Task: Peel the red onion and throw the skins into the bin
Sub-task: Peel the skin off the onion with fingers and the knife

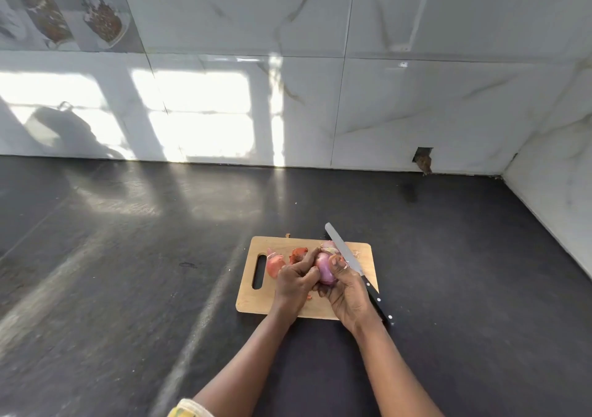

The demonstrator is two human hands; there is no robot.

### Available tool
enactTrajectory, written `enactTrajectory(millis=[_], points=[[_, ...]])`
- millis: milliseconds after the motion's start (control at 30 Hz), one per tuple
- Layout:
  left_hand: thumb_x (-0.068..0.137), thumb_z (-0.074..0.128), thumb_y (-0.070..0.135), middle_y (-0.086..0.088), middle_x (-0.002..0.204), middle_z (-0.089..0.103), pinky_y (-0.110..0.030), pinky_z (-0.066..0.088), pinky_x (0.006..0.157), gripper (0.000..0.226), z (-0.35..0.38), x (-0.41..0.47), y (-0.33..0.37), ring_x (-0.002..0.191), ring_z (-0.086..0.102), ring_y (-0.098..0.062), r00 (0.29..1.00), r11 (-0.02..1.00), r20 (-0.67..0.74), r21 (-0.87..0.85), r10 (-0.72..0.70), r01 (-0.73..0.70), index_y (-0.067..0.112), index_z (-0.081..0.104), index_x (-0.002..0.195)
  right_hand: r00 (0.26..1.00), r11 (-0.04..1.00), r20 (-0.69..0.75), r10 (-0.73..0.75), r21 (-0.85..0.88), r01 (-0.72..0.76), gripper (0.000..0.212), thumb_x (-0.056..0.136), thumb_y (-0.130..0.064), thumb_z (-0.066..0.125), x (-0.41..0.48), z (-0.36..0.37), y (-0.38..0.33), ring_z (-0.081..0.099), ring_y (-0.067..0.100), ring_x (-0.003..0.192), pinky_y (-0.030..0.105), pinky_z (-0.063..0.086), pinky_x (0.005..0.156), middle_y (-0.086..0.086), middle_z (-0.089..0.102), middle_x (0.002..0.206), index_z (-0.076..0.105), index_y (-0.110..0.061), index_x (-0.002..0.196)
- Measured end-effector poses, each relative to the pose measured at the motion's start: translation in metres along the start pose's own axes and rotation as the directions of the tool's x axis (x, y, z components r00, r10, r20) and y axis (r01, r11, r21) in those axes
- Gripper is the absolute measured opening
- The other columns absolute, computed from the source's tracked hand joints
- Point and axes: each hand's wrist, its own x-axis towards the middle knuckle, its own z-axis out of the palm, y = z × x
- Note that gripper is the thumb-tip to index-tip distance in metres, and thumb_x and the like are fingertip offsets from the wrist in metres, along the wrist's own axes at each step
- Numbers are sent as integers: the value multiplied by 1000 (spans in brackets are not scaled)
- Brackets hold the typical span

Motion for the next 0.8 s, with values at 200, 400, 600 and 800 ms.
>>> enactTrajectory(millis=[200,400,600,800], points=[[78,60,6,7,79,69,-25,48,77,39,-3,1,2,56,49,6,993,980,-40,170,110,-101,13,64,115,1000,1000,-27,8,13,-7,84,44,-51,91,2,-3,1,59,18,58,24,47,47,16,67,85,63,-3,107],[79,63,14,39,64,61,-11,33,92,17,-5,6,6,73,63,7,970,964,-128,197,206,-178,13,75,91,998,998,-62,21,53,-17,84,52,-44,89,3,-5,0,56,21,51,24,45,45,15,67,80,56,-1,117],[74,58,28,17,76,70,-23,35,100,24,-8,9,4,82,66,-20,964,985,-231,143,131,-100,18,75,86,992,986,-92,86,148,-72,45,80,-21,59,-1,-6,-6,62,24,62,25,47,48,20,68,87,55,0,119],[83,63,16,7,80,74,-44,47,93,13,-13,12,-2,81,66,-16,966,983,-247,182,78,-32,16,74,91,993,974,-80,89,217,-70,75,55,-28,82,0,-9,-9,58,24,57,26,50,50,19,65,84,58,3,119]])
